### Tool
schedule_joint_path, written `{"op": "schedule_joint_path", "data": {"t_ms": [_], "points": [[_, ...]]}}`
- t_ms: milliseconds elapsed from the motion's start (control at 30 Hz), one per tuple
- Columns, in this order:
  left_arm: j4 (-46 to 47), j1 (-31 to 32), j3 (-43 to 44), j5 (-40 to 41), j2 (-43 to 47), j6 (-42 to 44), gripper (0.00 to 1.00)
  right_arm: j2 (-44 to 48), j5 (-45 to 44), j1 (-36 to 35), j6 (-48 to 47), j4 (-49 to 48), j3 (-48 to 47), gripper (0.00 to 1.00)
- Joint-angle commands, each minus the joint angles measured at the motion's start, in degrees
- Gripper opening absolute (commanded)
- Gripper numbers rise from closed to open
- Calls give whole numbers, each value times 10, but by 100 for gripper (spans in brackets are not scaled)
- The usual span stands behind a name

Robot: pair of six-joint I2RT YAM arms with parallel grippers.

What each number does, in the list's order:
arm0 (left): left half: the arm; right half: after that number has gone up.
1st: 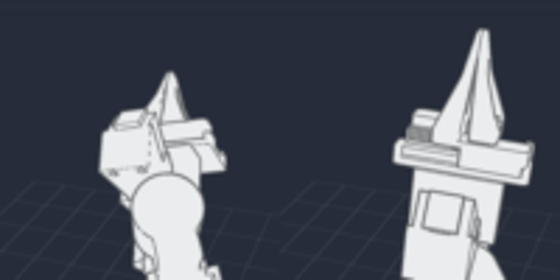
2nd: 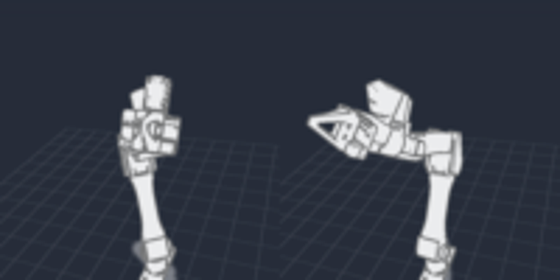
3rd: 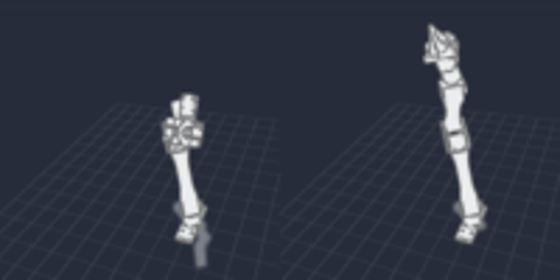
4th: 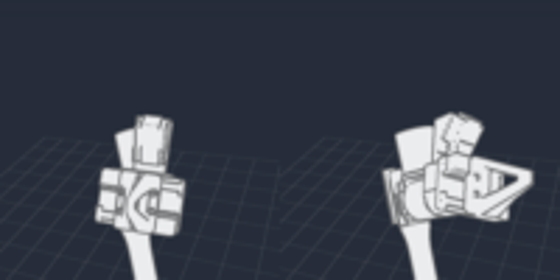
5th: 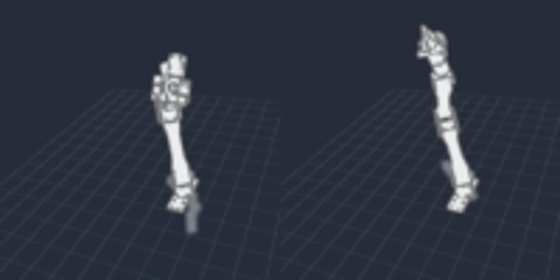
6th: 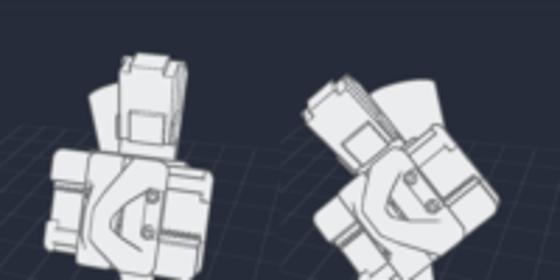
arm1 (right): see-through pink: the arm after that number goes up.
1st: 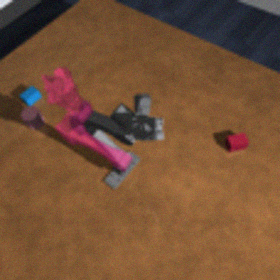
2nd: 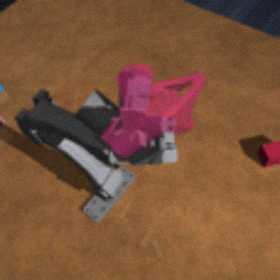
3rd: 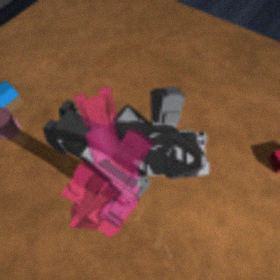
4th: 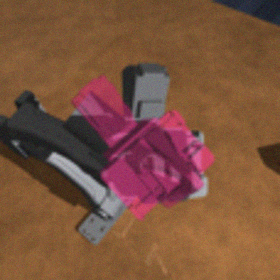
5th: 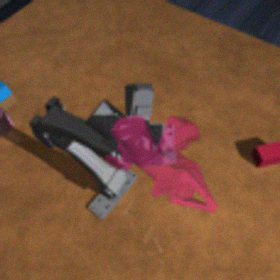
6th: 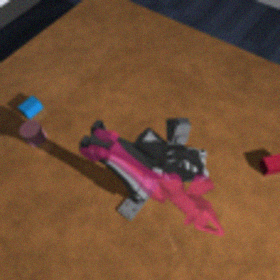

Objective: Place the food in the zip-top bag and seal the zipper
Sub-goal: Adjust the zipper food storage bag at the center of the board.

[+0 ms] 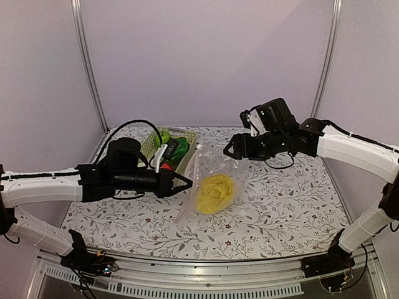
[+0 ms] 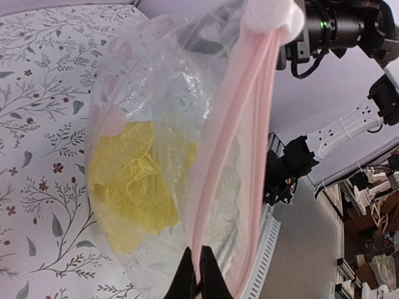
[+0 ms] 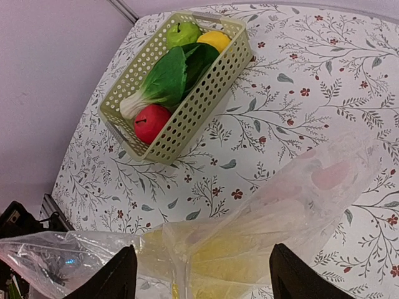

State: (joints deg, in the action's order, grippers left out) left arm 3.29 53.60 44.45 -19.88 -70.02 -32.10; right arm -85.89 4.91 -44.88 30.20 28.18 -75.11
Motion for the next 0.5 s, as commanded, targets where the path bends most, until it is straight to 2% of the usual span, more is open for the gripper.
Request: {"op": "schedule_joint_path", "data": {"t_ms": [0,33,100,267,333,467], "points": [[47,8,-18,52,6,-94,0,31,-33,-9,2,14,13,79],[52,9,-18,56,7,-103,0,53,-43,-15,3,21,21,83],[64,10,-17,60,9,-121,0,88,-88,-28,8,39,35,86],[84,14,-5,56,5,-141,0,181,-147,-72,37,73,65,86],[83,17,3,56,3,-141,0,202,-158,-96,57,74,74,85],[78,22,13,54,-3,-140,0,210,-173,-151,86,66,70,76]]}}
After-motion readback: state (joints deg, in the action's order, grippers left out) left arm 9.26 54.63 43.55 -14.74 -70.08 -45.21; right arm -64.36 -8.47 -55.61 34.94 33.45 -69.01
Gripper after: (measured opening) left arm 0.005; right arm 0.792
